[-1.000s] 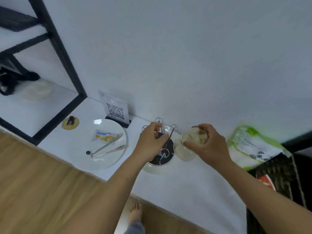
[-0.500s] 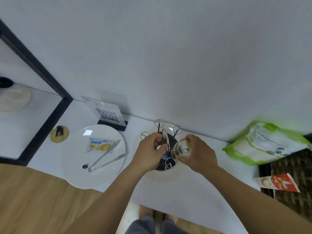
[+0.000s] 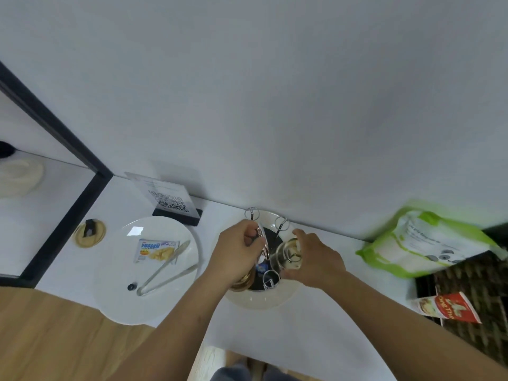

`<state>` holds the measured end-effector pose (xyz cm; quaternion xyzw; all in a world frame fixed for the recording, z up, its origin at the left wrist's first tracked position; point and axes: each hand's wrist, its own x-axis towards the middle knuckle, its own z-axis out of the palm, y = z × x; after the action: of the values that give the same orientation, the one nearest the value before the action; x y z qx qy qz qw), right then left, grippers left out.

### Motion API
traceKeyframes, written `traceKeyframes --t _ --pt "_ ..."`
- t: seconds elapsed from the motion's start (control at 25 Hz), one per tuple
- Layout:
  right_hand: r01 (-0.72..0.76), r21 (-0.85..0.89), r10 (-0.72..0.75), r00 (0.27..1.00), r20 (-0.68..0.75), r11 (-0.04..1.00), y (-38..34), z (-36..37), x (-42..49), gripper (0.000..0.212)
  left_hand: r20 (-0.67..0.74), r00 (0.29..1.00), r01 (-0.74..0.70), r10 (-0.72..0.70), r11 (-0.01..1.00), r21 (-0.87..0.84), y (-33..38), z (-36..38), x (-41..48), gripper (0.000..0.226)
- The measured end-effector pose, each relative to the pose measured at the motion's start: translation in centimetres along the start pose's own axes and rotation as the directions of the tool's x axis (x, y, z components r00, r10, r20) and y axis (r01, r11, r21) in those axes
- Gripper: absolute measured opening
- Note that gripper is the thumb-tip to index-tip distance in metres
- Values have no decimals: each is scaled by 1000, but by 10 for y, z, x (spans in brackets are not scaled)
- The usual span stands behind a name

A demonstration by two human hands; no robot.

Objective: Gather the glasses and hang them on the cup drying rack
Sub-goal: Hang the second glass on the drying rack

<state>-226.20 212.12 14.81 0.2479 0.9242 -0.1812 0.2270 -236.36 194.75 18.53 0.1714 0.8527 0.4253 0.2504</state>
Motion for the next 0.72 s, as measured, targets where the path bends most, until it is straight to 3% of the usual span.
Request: traceKeyframes --t 0.16,0.36,0.52,0.72 --pt "40 42 -35 994 -106 998 -8 -41 -16 100 -67 992 -102 103 995 12 26 -12 2 37" --pt "-24 38 36 934 -356 999 18 -82 -68 88 85 937 -344 339 937 60 75 3 7 46" --pt "-152 81 172 894 -413 985 58 -77 -132 83 229 859 -482 458 874 65 103 46 -12 45" --pt "-284 91 290 807 -514 954 107 -60 -220 75 379 703 -657 601 754 22 141 109 -77 43"
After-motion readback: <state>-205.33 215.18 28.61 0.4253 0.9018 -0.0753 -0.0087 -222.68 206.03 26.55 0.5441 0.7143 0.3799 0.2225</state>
